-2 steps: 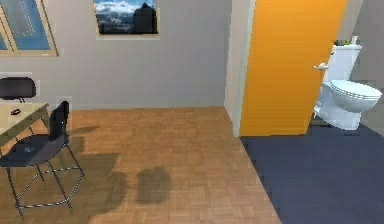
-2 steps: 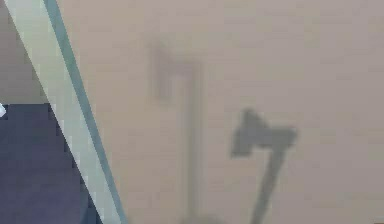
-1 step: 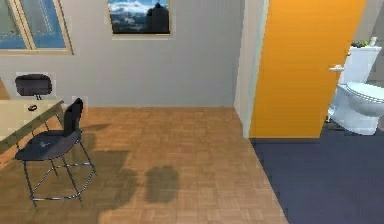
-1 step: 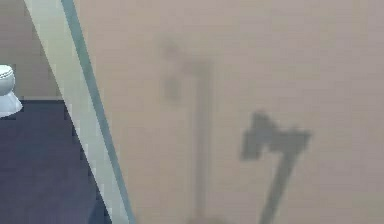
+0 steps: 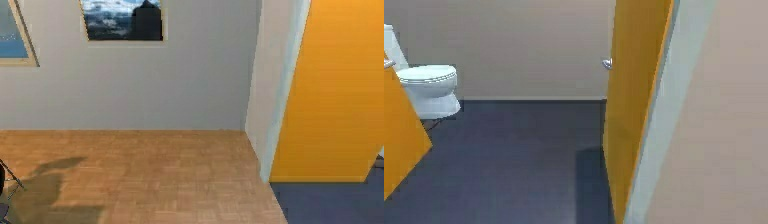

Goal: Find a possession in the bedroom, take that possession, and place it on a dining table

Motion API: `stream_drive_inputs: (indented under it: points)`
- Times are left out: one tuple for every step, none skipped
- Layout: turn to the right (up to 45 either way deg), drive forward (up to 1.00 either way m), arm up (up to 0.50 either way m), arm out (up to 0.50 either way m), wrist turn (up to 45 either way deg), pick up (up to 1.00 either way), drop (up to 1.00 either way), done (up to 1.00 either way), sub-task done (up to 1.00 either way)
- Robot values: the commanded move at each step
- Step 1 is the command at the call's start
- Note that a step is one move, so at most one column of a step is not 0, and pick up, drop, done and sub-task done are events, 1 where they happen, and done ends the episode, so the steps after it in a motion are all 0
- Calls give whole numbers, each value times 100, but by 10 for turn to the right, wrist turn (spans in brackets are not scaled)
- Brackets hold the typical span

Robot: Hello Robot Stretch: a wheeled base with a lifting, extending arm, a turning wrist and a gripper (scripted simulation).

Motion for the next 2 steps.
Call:
stream_drive_inputs:
  points:
    - [450, 0, 0, 0, 0, 0, 0, 0, 0]
    - [180, 0, 0, 0, 0, 0, 0, 0, 0]
